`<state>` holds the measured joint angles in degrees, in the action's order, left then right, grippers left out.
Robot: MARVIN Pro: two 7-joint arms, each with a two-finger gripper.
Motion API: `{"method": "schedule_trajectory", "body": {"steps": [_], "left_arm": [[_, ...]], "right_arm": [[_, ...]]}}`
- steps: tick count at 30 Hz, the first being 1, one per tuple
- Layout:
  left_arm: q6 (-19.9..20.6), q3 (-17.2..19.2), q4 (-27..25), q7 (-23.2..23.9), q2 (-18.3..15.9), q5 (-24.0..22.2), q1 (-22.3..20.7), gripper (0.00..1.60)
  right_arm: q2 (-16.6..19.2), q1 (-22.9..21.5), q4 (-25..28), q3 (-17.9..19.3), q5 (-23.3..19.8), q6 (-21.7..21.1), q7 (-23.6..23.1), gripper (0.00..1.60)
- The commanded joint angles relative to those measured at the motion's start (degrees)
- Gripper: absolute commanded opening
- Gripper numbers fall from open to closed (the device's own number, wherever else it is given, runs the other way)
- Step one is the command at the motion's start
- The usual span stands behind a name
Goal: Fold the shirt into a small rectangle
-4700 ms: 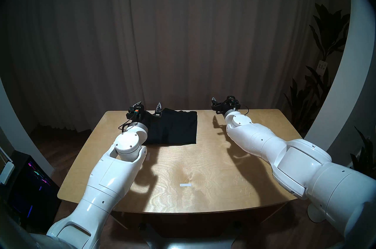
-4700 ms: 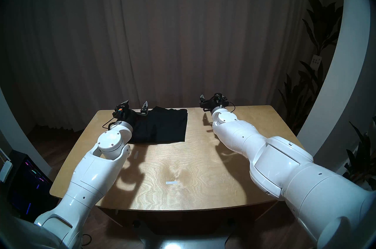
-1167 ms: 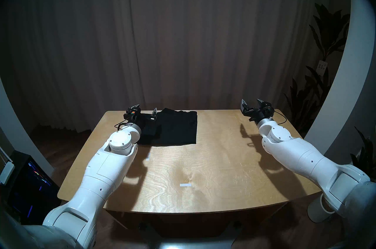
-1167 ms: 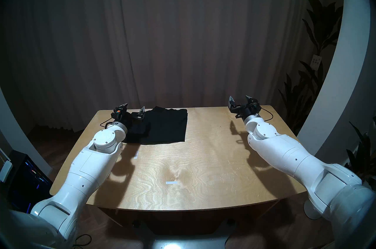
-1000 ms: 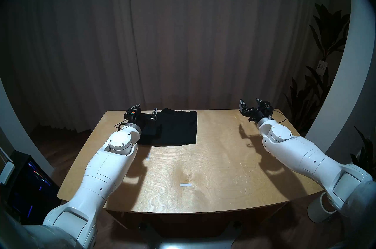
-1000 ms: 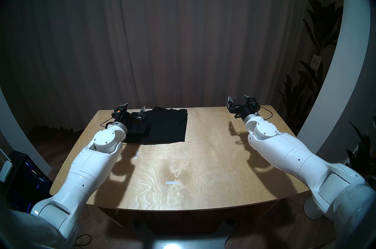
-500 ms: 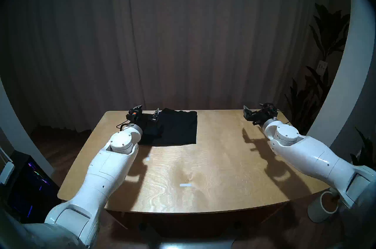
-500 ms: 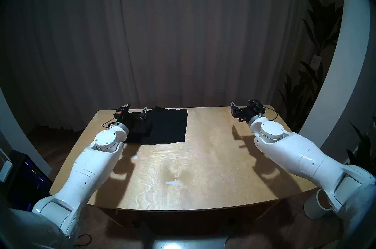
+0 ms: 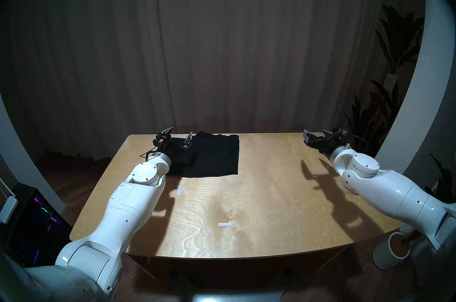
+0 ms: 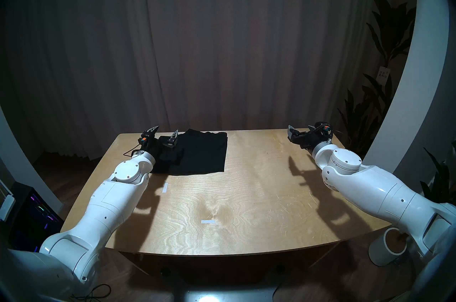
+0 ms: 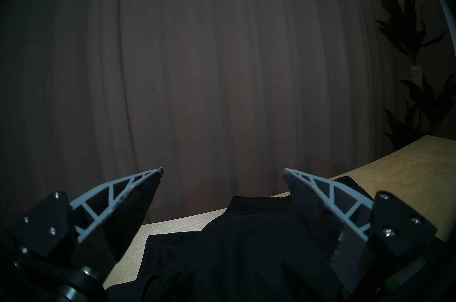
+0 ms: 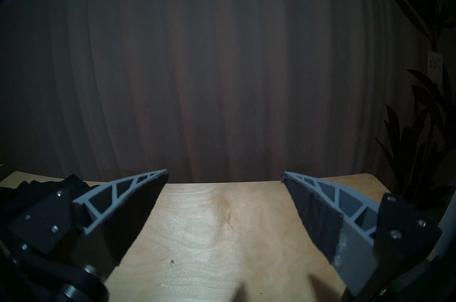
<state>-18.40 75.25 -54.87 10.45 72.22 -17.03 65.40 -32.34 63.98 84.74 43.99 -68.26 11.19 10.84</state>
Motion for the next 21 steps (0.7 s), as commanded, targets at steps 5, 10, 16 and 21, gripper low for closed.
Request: {"method": "schedule_trajectory", "body": {"steps": [5,10,16,21], "left_arm": [[-4.1,0.1,1.3,1.4,0.6,0.3,-3.7,1.6],[-3.6,0.7,1.5,0.4,1.0,0.3,-4.0,1.6],[2.1,2.8,-0.5,-2.5,1.4,-1.3,-3.5,1.6],[6.5,3.5,-2.5,-4.2,0.6,-1.5,-2.8,1.6]], "right_arm": [[-1.5,-3.6,-4.9,1.4,-0.3,1.3,-6.1,1.6],[-2.2,-3.8,-6.2,1.2,-0.7,1.2,-8.5,1.6],[-2.1,-3.4,-5.4,0.6,0.3,1.4,-8.3,1.6],[-2.1,-3.3,-5.5,0.7,0.5,1.4,-8.6,1.6]]}}
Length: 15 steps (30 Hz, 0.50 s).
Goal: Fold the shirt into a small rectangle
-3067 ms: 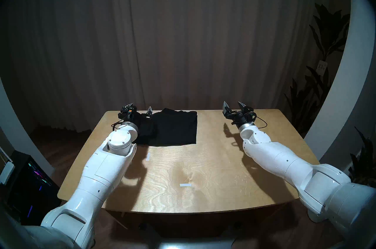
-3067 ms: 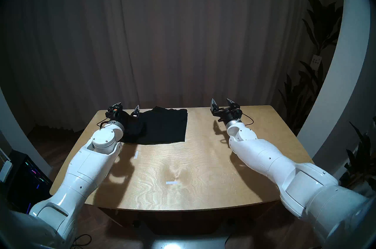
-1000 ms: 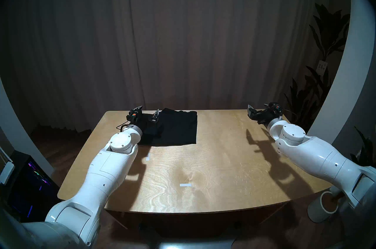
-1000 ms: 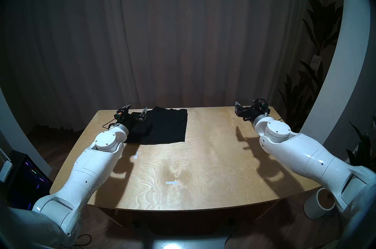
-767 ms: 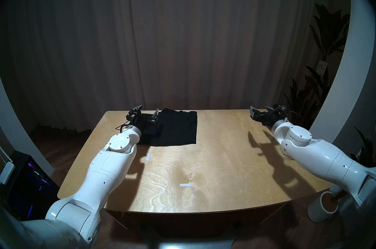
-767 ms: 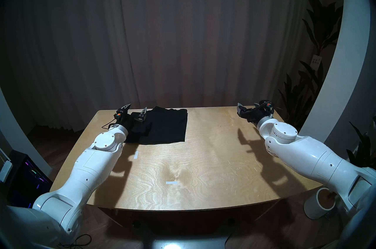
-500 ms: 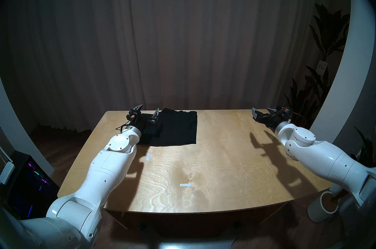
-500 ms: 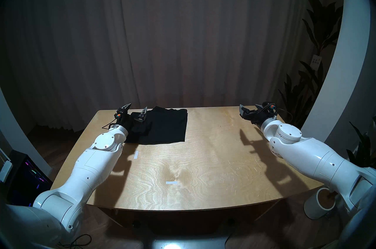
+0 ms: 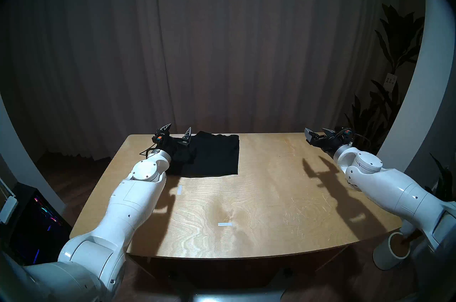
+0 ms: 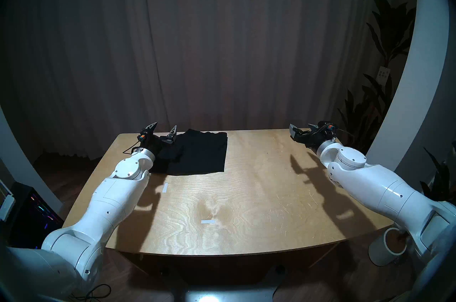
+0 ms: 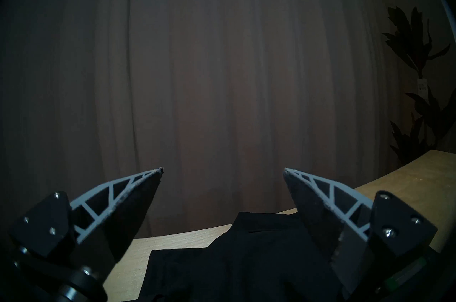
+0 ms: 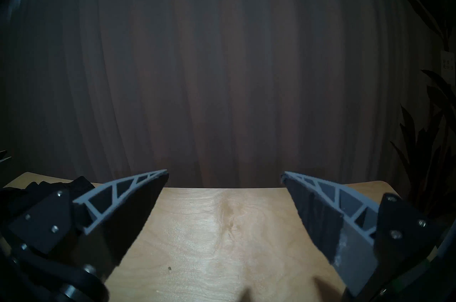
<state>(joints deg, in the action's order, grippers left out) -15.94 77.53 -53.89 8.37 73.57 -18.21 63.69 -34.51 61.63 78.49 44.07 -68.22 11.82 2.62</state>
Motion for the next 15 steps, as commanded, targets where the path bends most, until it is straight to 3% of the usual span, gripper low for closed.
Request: {"method": "schedule_trajectory", "body": {"steps": [1,15], "left_arm": [[4.7,1.2,-3.9,-2.4,-0.8,-0.3,-0.9,1.6],[7.5,1.1,-5.8,-3.6,-1.1,-0.6,-0.3,1.6]], "right_arm": [[0.0,-1.0,0.7,0.6,0.5,0.8,-0.5,1.6],[-0.1,-0.8,0.7,1.0,0.8,0.8,-0.6,1.6]]}}
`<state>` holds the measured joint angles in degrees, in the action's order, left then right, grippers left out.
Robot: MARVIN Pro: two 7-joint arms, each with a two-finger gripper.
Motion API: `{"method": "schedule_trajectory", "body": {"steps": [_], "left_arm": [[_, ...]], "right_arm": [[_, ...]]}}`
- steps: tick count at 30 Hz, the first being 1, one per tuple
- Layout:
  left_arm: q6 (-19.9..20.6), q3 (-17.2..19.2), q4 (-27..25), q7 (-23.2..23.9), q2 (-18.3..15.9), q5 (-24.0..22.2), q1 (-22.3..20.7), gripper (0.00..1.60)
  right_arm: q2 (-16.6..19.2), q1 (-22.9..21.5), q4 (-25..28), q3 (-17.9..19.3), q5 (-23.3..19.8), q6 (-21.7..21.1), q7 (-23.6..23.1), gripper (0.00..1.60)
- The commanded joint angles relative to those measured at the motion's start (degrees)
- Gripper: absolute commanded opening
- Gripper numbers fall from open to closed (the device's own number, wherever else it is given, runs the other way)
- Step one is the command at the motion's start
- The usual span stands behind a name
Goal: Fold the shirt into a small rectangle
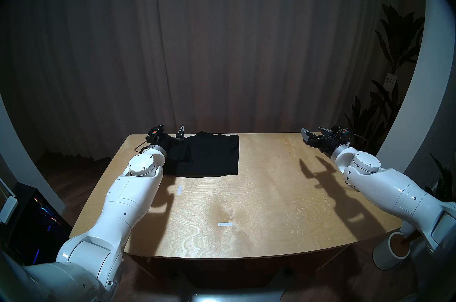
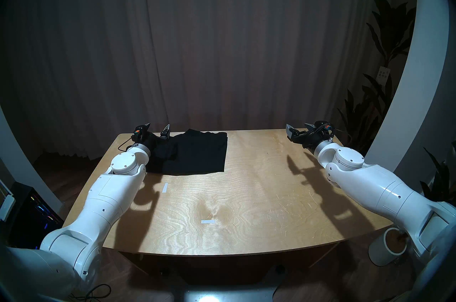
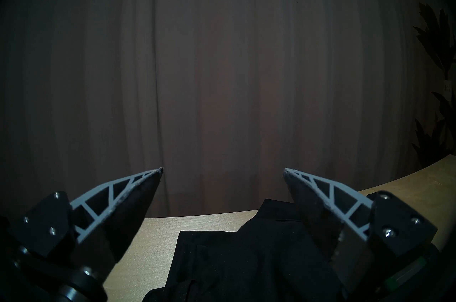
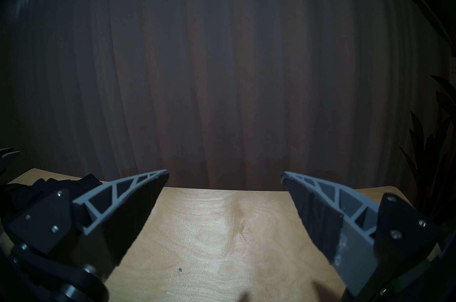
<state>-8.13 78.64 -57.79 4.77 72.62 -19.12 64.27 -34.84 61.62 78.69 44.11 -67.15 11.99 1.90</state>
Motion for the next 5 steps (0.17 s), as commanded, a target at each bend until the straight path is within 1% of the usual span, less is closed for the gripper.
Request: {"method": "schedule_trajectory", "body": {"steps": [1,5], "left_arm": [[-0.3,0.0,-1.9,0.0,-0.2,0.3,-0.9,1.6],[-0.2,-0.1,-2.0,-0.1,-0.2,0.3,-0.8,1.6]], "right_arm": [[0.2,-0.8,0.5,0.9,-0.3,0.6,0.1,1.6],[0.2,-0.7,0.5,1.0,-0.2,0.6,0.1,1.6]]}}
